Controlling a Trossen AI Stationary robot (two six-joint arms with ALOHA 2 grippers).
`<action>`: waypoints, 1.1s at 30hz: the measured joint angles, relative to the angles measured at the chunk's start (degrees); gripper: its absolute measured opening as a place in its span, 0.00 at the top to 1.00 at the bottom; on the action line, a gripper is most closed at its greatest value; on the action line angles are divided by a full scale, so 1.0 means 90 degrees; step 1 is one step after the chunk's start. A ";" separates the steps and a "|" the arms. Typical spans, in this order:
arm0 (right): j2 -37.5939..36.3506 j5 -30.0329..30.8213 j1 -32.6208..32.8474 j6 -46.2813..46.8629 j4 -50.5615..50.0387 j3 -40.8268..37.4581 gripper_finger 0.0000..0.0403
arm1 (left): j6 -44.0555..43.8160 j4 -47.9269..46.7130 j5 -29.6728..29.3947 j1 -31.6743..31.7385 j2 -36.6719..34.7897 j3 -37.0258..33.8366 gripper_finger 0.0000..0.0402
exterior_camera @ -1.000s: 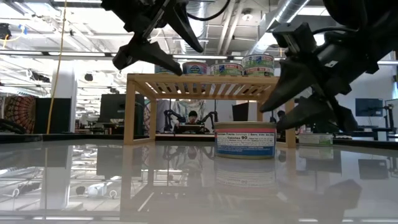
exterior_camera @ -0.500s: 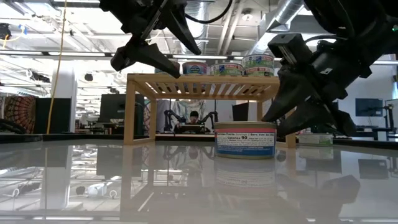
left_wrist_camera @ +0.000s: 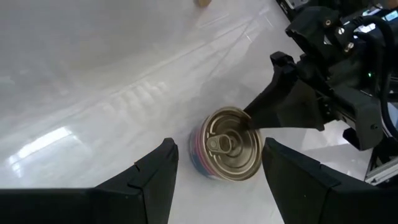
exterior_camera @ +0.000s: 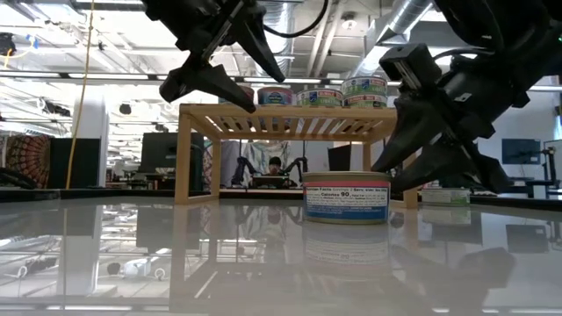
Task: Stack canned seafood by type on shelf
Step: Put the blue-pink tuna can on the shelf aligned with the other blue-pink tuna cans
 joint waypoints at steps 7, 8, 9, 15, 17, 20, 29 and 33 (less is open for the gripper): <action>-0.0001 0.0000 0.0007 0.0434 -0.0006 0.0032 0.64 | 0.0002 -0.0001 0.0000 0.0031 0.0000 0.0000 0.45; -0.0002 0.0000 -0.0004 0.0433 -0.0013 0.0032 0.64 | 0.0002 0.0001 0.0000 0.0031 0.0000 0.0000 0.45; -0.0002 0.0000 -0.0005 0.0433 -0.0032 0.0032 0.64 | 0.0002 0.0001 0.0000 0.0031 0.0000 0.0000 0.45; -0.0002 0.0000 -0.0094 0.0338 -0.0045 0.0032 0.64 | -0.0243 -0.0009 0.0067 0.0029 0.0000 0.0000 0.45; -0.0002 0.0000 -0.0089 0.0338 0.0001 0.0032 0.64 | -0.0455 -0.0086 0.0156 0.0029 0.0000 0.0000 0.45; -0.0002 -0.0002 -0.0065 0.0323 -0.0004 0.0060 0.65 | -0.0599 -0.0217 0.0195 0.0029 0.0000 0.0000 0.45; -0.0007 0.0000 -0.0157 0.0147 0.0028 0.0080 0.72 | -0.1190 0.0320 0.0419 -0.0018 0.0654 0.0000 0.45; 0.0054 -0.0005 -0.0157 0.0151 0.0021 0.0080 0.73 | -0.1420 0.0750 0.0754 -0.0022 0.1070 -0.0002 0.45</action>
